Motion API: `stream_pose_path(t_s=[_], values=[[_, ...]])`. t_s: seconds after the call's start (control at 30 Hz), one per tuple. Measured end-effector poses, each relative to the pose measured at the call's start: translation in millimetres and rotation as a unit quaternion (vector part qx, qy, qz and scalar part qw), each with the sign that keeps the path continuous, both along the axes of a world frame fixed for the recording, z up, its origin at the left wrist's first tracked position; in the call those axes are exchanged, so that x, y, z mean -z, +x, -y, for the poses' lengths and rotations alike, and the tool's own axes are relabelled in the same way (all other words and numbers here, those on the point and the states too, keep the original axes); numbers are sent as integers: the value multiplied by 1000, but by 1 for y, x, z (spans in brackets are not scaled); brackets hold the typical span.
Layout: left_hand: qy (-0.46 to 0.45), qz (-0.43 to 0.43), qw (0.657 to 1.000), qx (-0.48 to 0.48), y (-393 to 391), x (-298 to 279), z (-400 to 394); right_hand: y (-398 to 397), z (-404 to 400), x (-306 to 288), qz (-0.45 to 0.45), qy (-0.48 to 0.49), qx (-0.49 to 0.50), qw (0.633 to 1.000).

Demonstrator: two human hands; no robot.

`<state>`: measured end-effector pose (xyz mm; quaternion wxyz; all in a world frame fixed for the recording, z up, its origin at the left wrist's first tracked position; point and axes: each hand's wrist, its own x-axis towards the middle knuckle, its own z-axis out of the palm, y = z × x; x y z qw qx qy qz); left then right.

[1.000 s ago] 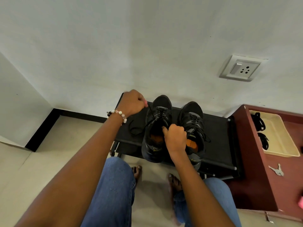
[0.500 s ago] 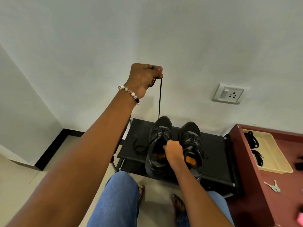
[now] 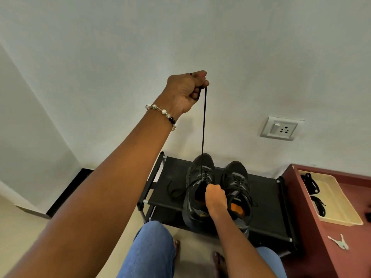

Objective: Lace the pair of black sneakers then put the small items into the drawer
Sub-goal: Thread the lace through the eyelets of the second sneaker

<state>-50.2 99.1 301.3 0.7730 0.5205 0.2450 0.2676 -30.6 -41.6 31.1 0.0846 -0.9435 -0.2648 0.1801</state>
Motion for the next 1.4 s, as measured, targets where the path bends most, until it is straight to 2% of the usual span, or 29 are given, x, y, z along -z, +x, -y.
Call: stream_pose_path(t_s=[0.1, 0.2, 0.27, 0.33, 0.37, 0.43, 0.57, 0.77, 1.03, 1.1, 1.2, 1.3, 1.4], values=[[1, -4, 1000, 2, 1, 5, 1, -6, -7, -3, 2, -12, -6, 1000], [5, -17, 1000, 7, 1, 13, -2, -6, -15, -2, 4, 31, 21, 999], [12, -27, 999, 11, 2, 17, -4, -2, -23, 0, -43, 125, 104, 986], [14, -30, 999, 18, 2, 20, -5, 0, -32, -3, -138, 219, 196, 946], [11, -29, 999, 21, 3, 20, -5, -1, -36, -4, -178, 236, 215, 931], [5, -29, 999, 25, 3, 22, -5, -6, -39, -3, -220, 215, 213, 927], [-3, -23, 999, 27, 2, 23, -10, -14, -38, 7, -182, 128, 183, 958], [-26, 13, 999, 39, 5, 9, -16, -16, -46, 12, -161, 100, 194, 963], [-32, -1, 999, 10, 7, -22, -22, -18, -51, 12, -142, 81, 195, 967], [6, -15, 1000, -2, 5, -23, -23, -17, -50, 11, -142, 79, 195, 967], [125, -61, 990, 15, 1, -25, -23, -17, -48, 9, -149, 80, 194, 966], [277, -128, 951, 48, -1, -40, -22, -17, -49, 8, -149, 76, 194, 967], [344, -159, 924, 54, 0, -60, -19, -18, -49, 7, -146, 77, 192, 968]])
